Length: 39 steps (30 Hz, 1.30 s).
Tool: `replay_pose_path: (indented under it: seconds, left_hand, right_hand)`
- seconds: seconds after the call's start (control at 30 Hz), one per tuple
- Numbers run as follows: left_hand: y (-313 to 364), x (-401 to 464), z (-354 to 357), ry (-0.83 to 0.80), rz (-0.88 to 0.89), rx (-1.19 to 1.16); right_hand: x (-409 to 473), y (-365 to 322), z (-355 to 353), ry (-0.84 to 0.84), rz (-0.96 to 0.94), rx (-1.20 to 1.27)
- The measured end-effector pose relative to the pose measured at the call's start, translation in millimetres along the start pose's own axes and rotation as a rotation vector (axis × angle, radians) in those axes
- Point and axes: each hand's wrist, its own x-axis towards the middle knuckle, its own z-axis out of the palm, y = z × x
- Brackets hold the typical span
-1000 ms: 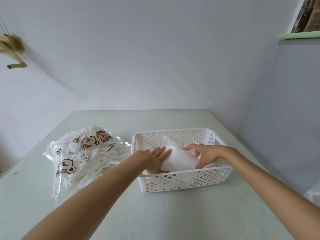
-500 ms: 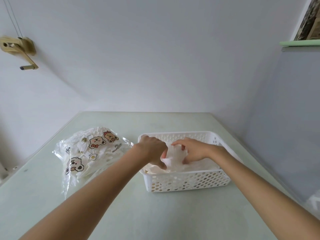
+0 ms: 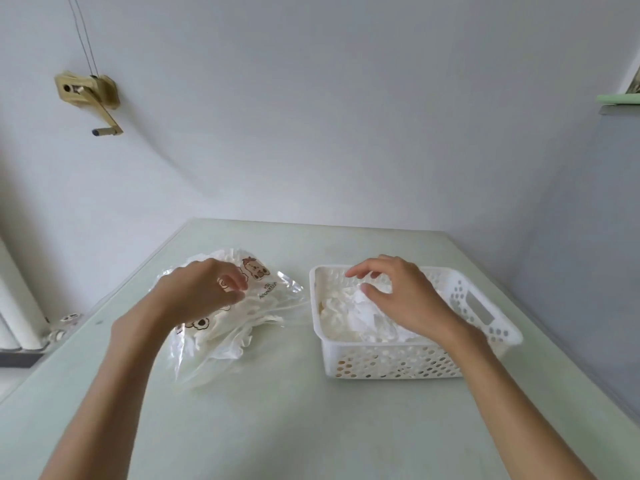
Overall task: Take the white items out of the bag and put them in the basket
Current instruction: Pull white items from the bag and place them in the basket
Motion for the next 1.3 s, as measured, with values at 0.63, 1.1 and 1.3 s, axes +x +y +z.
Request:
replay_pose_path:
  seconds: [0.63, 1.1, 1.3]
  left_hand:
    - [-3.1, -9.1, 23.3, -0.369, -0.212, 0.193]
    - [-61.3, -7.9, 10.6, -0.238, -0.090, -0.342]
    - [-48.0, -4.7, 18.5, -0.305, -0.140, -0.181]
  right_hand:
    - [9.1, -87.6, 113.0, -0.077, -0.025, -0.390]
    - [0.4, -92.8, 162.5, -0.026, -0.086, -0.292]
    - [-1.1, -81.1, 172.3, -0.123, -0.166, -0.334]
